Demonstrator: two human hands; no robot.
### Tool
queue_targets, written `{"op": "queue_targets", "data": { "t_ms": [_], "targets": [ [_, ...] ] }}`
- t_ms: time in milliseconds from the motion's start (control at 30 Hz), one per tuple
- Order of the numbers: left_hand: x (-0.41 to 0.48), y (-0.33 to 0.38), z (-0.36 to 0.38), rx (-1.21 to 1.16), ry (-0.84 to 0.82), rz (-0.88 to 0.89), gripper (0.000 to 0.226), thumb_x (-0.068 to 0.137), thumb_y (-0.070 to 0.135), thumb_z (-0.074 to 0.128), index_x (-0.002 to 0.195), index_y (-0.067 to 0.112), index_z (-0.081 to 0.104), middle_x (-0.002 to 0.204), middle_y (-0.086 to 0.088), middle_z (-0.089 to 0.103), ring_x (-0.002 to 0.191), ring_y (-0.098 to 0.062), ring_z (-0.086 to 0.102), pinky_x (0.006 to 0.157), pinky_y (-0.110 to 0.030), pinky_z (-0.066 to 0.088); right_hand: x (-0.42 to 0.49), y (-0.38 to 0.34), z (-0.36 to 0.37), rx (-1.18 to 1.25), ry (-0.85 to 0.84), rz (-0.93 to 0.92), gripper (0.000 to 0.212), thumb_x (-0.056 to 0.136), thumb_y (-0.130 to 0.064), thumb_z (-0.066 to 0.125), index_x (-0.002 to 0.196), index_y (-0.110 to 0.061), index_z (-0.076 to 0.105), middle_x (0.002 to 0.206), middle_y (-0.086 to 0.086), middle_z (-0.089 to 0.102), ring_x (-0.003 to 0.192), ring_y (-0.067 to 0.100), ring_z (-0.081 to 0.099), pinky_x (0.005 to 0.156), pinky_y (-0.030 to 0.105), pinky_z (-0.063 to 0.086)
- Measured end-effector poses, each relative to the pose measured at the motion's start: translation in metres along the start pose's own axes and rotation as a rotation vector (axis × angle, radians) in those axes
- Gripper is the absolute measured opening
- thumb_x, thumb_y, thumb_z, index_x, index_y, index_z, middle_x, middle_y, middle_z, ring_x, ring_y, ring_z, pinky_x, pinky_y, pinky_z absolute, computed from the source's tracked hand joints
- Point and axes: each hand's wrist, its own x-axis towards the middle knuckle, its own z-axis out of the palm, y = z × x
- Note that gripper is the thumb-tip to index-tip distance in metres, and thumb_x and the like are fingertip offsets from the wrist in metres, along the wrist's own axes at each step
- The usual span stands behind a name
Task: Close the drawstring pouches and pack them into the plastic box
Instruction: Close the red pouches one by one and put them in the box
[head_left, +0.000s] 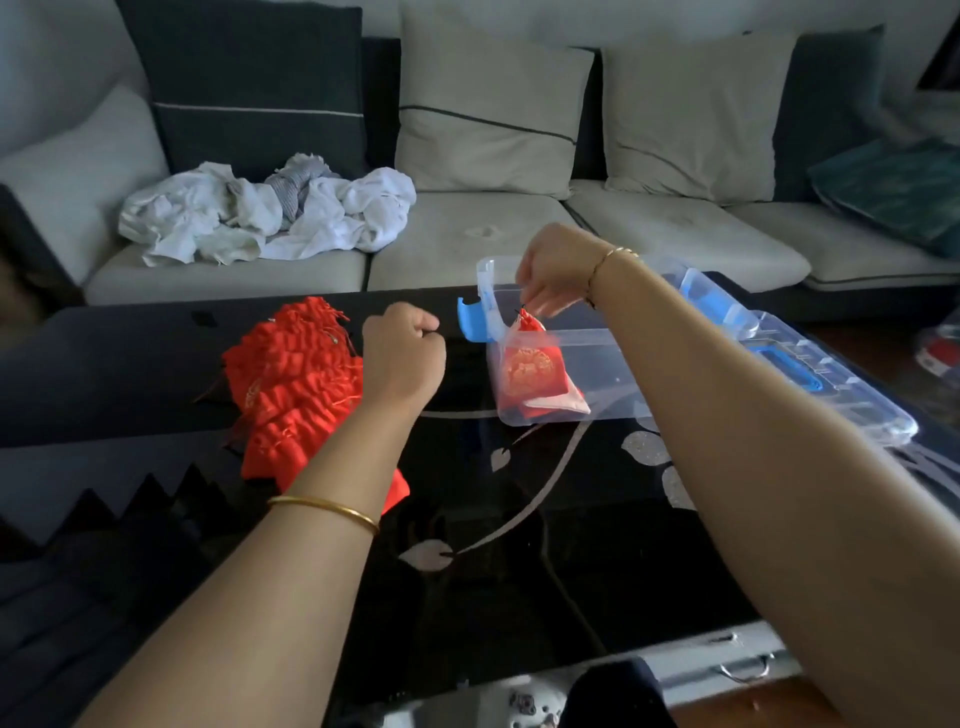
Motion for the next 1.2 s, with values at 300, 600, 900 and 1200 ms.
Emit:
{"op": "queue_targets", "data": {
  "t_ms": [300,600,900,1200],
  "targets": [
    [-0.071,-0.06,-0.049,0.141,0.174,-0.536,0.039,0.088,0.015,0.052,0.127,0.012,0.051,0.137,-0.02,0.034,0.127,-0.038,0.034,0.101,-0.046,0.037,-0.089,0.002,0.143,0.454,-0.208,0.002,0.029,0.092,0.009,0.034,0.115,-0.001,0.049,0.081,0.018,0.054,0.063,0.03,0.06,0.046,0.029,0.051],
    [-0.062,-0.084,-0.057,-0.147,0.155,-0.754,0.054,0.085,0.015,0.058,0.134,0.007,0.036,0.138,-0.017,0.036,0.118,-0.037,0.048,0.096,-0.048,0.048,-0.08,0.005,0.213,0.408,-0.08,0.066,0.052,0.087,-0.009,0.056,0.134,0.0,0.035,0.116,0.02,0.057,0.09,0.033,0.066,0.079,0.043,0.057],
    [-0.067,-0.08,-0.061,-0.463,0.135,-0.677,0.06,0.084,0.026,0.069,0.132,0.002,0.042,0.125,-0.015,0.058,0.112,-0.031,0.057,0.085,-0.033,0.046,-0.083,0.014,0.207,0.364,0.052,-0.036,0.01,0.084,-0.01,0.056,0.075,-0.007,0.057,0.089,0.023,0.07,0.079,0.038,0.069,0.076,0.05,0.056],
    [-0.075,-0.048,-0.049,-0.429,0.01,-0.305,0.012,0.089,0.031,0.062,0.095,0.021,0.062,0.089,0.005,0.065,0.091,-0.019,0.062,0.08,-0.034,0.049,-0.11,0.031,0.158,0.377,0.033,-0.144,0.006,0.083,-0.004,0.052,0.084,-0.009,0.055,0.074,0.009,0.065,0.075,0.035,0.07,0.075,0.047,0.057]
  ]
}}
